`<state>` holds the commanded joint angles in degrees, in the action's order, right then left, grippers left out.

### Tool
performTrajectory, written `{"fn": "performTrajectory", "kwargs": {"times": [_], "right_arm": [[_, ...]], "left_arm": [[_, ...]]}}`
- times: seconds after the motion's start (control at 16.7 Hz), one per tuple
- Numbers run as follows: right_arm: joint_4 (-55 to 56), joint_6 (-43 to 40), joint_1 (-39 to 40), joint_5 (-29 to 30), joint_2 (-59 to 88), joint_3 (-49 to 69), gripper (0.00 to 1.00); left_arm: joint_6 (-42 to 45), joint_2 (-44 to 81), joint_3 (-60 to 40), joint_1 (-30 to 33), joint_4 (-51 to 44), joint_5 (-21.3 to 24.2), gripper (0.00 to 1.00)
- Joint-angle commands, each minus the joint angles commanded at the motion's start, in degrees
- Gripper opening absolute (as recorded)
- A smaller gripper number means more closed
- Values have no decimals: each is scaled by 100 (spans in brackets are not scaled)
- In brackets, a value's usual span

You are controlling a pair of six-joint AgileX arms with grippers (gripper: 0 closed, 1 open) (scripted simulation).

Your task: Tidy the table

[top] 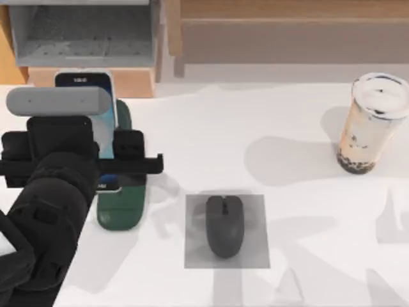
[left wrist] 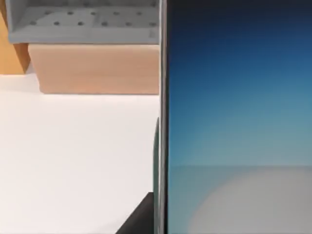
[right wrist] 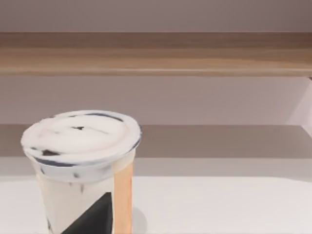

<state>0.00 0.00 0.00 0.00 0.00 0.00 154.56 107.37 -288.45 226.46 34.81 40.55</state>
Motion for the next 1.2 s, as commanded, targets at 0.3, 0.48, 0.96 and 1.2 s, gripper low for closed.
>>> {"fn": "performTrajectory", "kwargs": {"times": [0.3, 0.48, 0.96, 1.2], "right_arm": [[0, 0, 0, 0, 0, 0, 100], [0, 0, 0, 0, 0, 0, 100], [0, 0, 0, 0, 0, 0, 100], [0, 0, 0, 0, 0, 0, 100]], "left_arm": [[18, -14, 23, -19, 10, -15, 0], [84, -30, 149, -22, -142, -122, 0], [359, -9, -79, -175, -594, -573, 0], [440, -365, -122, -499, -848, -641, 0]]}}
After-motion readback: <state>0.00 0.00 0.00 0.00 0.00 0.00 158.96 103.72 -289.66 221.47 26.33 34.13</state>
